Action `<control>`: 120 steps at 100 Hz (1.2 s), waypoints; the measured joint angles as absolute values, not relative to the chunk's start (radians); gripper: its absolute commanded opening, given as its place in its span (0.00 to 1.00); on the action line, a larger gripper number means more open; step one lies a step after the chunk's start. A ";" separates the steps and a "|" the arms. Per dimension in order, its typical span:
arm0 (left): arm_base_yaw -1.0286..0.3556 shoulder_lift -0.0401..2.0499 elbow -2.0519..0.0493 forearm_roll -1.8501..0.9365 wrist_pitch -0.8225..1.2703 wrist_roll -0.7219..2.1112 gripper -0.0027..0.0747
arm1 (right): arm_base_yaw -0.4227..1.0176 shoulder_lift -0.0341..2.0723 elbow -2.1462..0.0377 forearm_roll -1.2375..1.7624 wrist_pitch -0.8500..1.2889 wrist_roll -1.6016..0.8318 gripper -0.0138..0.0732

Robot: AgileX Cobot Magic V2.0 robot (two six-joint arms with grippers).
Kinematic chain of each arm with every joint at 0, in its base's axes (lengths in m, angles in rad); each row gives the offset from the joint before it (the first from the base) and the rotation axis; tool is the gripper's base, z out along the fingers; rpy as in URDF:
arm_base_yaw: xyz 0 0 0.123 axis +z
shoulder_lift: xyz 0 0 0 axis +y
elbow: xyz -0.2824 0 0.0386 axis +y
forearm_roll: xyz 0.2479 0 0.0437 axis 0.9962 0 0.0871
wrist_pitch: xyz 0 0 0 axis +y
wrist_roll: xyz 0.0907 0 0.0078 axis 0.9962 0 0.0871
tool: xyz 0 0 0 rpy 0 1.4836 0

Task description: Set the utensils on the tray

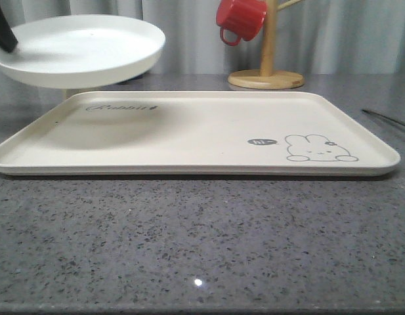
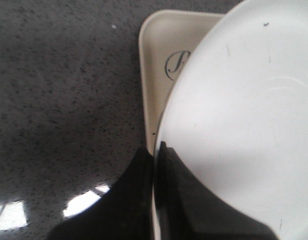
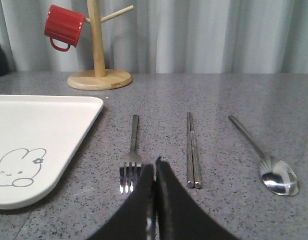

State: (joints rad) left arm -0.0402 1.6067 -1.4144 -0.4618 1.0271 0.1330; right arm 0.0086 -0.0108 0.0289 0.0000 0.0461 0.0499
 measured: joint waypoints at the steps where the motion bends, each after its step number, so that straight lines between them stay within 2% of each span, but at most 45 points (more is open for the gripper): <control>1: -0.043 1.611 -1.414 -0.462 1.027 0.133 0.01 | 0.009 -0.011 0.029 0.000 0.046 0.050 0.08; 25: -0.085 1.719 -1.414 -0.462 1.027 0.169 0.01 | 0.009 -0.011 0.029 0.000 0.046 0.050 0.08; 31: -0.085 1.737 -1.414 -0.462 1.029 0.183 0.04 | 0.009 -0.011 0.029 0.000 0.046 0.050 0.08; 40: -0.090 1.750 -1.414 -0.468 1.032 0.198 0.16 | 0.009 -0.011 0.029 0.000 0.046 0.050 0.08; 53: -0.090 1.752 -1.414 -0.479 1.032 0.217 0.44 | 0.009 -0.011 0.029 0.000 0.046 0.050 0.08; 60: -0.090 1.752 -1.416 -0.482 1.032 0.219 0.50 | 0.009 -0.011 0.029 0.000 0.046 0.050 0.08; 66: -0.090 1.752 -1.421 -0.482 1.032 0.219 0.48 | 0.009 -0.011 0.029 0.000 0.046 0.050 0.08; 73: -0.090 1.752 -1.434 -0.482 1.025 0.219 0.39 | 0.009 -0.011 0.029 0.000 0.046 0.050 0.08; 88: -0.092 1.701 -1.438 -0.444 0.947 0.219 0.01 | 0.009 -0.011 0.029 0.000 0.046 0.050 0.08; 120: -0.093 1.423 -1.304 -0.213 0.748 0.196 0.01 | 0.009 -0.011 0.029 0.000 0.046 0.050 0.08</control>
